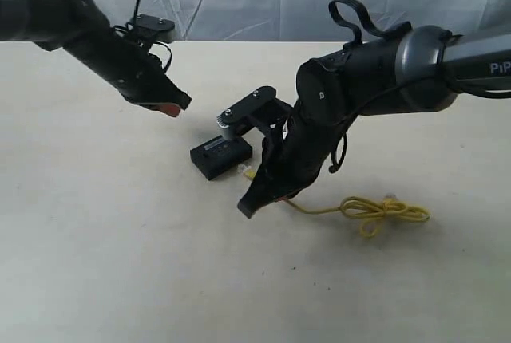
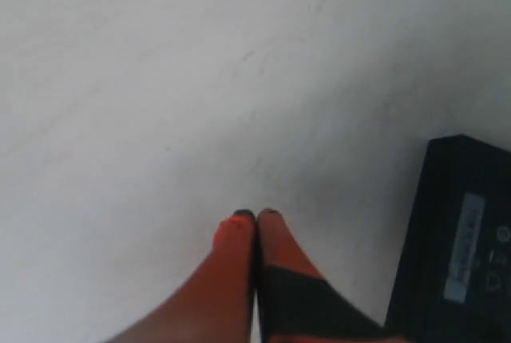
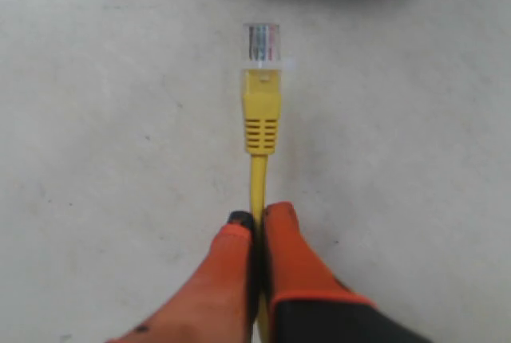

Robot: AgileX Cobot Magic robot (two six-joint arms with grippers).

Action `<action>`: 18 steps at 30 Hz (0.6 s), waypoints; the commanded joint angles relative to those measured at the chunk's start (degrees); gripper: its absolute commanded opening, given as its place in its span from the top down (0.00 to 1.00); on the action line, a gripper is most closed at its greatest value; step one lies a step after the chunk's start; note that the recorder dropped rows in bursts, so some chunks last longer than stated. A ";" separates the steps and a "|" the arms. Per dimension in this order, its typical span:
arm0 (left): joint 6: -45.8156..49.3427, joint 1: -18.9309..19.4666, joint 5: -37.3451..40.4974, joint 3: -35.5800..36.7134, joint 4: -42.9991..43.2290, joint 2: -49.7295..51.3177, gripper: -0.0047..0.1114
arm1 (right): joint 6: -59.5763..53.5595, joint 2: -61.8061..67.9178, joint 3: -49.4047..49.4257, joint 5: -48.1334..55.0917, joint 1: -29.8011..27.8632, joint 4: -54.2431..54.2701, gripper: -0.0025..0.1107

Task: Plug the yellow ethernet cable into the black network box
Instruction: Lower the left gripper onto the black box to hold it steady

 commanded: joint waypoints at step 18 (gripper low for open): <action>11.66 -5.45 7.87 -3.64 -8.50 6.54 0.96 | 1.27 -0.62 0.22 3.66 -0.17 -8.00 0.98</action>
